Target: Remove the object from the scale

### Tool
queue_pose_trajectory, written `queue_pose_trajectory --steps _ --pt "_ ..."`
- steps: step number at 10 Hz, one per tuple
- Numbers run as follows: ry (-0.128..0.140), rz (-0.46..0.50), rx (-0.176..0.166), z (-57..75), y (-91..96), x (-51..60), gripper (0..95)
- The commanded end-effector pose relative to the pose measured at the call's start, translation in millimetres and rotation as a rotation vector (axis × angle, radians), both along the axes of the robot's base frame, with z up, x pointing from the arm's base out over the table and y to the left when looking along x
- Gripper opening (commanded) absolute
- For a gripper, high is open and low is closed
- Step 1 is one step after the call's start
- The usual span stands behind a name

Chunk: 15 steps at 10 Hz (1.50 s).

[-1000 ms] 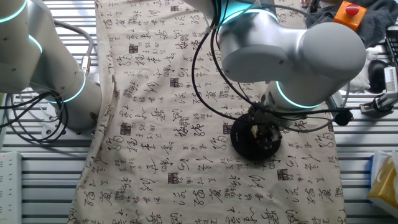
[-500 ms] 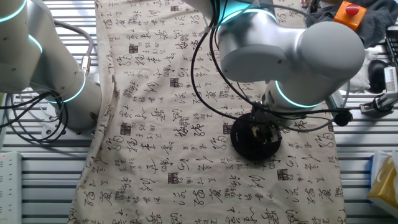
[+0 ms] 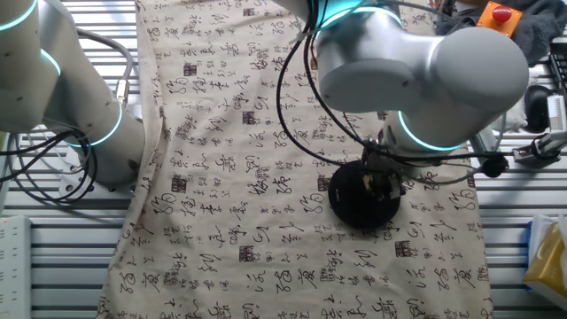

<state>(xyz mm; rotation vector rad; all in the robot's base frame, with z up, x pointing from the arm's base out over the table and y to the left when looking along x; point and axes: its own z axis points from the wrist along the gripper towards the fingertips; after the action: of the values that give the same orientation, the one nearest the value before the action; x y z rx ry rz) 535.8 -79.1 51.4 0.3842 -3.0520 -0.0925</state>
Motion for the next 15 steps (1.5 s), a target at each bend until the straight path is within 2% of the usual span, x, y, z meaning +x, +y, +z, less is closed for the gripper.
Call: queue_pose_trajectory --steps 1,4,5,10,15 --pt "-0.032 -0.037 -0.001 10.0 18.1 6.5 0.0" --pt "-0.068 -0.089 -0.004 15.7 52.5 14.1 0.0" --pt "-0.073 -0.105 0.0 16.1 64.1 15.4 0.0" --pt "-0.074 -0.168 0.011 18.1 118.8 20.5 0.0" --pt "-0.075 -0.189 0.008 16.3 164.5 26.5 0.0"
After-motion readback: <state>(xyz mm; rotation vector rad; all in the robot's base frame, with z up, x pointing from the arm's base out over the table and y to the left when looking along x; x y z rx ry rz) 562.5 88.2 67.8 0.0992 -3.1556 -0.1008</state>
